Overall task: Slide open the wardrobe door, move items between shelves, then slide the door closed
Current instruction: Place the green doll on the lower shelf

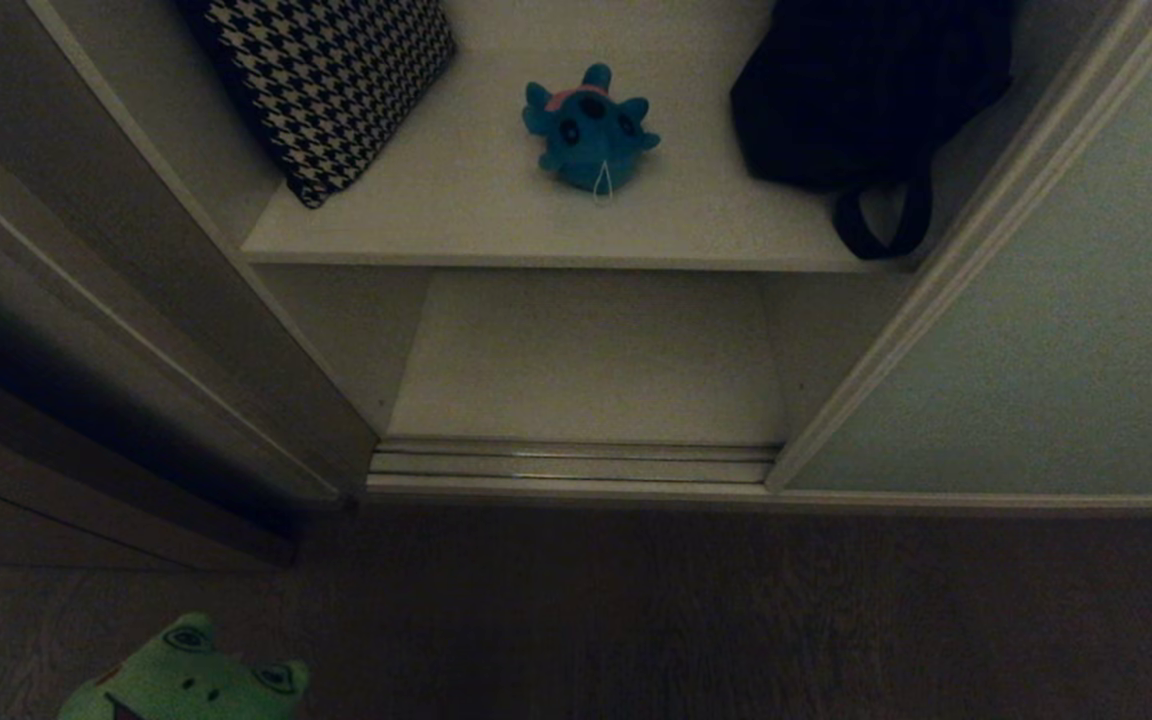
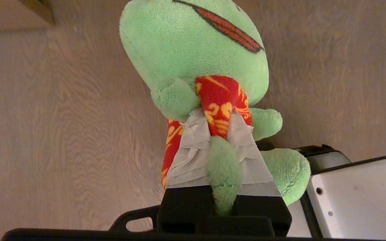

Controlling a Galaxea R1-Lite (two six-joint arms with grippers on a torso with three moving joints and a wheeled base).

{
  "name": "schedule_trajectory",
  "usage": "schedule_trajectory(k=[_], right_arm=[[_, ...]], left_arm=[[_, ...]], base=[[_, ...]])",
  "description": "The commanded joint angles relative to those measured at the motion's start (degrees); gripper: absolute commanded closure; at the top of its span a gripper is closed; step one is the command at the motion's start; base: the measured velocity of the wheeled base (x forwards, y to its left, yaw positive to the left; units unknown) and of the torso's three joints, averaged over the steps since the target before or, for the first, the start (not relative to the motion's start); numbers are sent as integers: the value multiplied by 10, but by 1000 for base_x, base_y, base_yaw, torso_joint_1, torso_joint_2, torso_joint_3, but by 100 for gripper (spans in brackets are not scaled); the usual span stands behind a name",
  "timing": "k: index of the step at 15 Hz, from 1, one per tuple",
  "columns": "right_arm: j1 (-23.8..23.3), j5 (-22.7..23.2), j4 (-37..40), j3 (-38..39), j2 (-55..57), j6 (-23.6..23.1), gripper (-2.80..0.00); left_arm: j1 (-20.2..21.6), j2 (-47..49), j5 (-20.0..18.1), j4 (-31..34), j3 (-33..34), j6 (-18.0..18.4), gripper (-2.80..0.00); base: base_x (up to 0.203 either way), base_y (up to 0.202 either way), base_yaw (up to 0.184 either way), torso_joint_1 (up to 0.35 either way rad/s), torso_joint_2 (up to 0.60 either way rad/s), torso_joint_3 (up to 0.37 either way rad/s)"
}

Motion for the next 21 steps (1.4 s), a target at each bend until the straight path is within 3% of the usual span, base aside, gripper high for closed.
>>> schedule_trajectory(k=[1,7,12,17,21], right_arm=[[0,0,0,0,0,0,0],[0,1,0,0,0,0,0],[0,0,0,0,0,0,0],[0,1,1,0,0,0,0],[0,1,0,0,0,0,0]], left_arm=[[1,72,-1,-15,-5,0,0],[0,272,-8,-140,-15,5,0],[0,420,-50,-178,-22,10,0],[-2,611,-74,-228,-84,10,0],[-12,760,-74,-288,-191,4,0]], base=[[0,0,0,10,5,-197],[0,0,0,2,2,-203],[0,0,0,5,1,-160],[0,0,0,1,1,-9],[0,0,0,0,0,0]])
